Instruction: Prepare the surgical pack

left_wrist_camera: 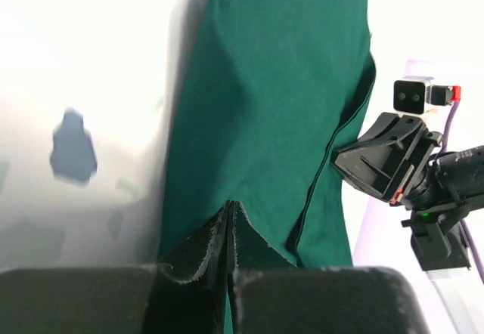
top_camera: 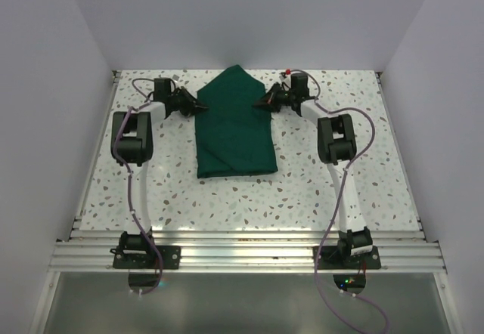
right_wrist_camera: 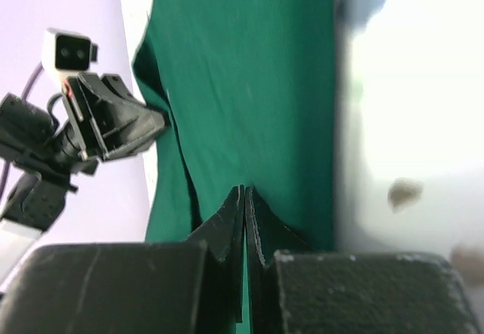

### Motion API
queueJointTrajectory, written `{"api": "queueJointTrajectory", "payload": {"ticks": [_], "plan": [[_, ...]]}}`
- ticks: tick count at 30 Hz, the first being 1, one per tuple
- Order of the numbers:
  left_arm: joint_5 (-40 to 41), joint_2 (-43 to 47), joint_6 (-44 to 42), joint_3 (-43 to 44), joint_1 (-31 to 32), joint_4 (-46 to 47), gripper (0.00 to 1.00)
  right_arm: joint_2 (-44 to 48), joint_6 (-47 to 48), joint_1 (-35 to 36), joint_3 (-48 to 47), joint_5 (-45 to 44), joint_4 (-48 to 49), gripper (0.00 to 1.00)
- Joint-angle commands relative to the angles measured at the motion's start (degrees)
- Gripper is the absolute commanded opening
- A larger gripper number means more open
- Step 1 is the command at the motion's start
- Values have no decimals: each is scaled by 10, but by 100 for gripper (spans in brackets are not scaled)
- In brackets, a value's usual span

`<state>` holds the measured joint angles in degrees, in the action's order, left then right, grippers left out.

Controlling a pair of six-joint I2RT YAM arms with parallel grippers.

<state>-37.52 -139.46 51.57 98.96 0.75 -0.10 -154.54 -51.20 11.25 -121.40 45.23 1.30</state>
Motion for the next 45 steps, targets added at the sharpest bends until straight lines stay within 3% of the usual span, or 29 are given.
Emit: {"api": "queueJointTrajectory", "payload": {"ticks": [1, 11, 16, 20, 23, 27, 31, 36, 39, 42, 45], "plan": [[10, -39, 39, 45, -7, 45, 5, -35, -15, -1, -71, -56, -1, 0], [5, -106, 133, 93, -37, 138, 7, -88, -43, -8, -153, -151, -10, 0], [-8, -148, 164, 170, -51, 139, 7, -122, -67, -17, -232, -164, 3, 0], [-19, -110, 140, 172, -51, 111, 8, -102, -73, -22, -244, -154, 2, 0], [-26, -62, 83, 157, -50, 56, 9, -53, -59, -24, -205, -125, -11, 0], [-30, 33, -7, 73, -46, -17, 9, 58, -5, -23, -110, -66, -31, 0], [-21, 108, -56, -18, -39, -31, 9, 135, 33, -23, 3, -18, -25, 0], [-24, 152, -74, -103, -16, -28, 9, 168, 60, -23, 120, 30, -32, 0], [-3, 156, -83, -123, -12, -26, 9, 189, 89, -23, 176, 3, -36, 0], [25, 140, -94, -99, 6, -17, 18, 189, 108, -23, 185, -43, -29, 20], [71, 122, -113, -48, 7, -38, 21, 187, 141, -23, 172, -128, -55, 21]]}}
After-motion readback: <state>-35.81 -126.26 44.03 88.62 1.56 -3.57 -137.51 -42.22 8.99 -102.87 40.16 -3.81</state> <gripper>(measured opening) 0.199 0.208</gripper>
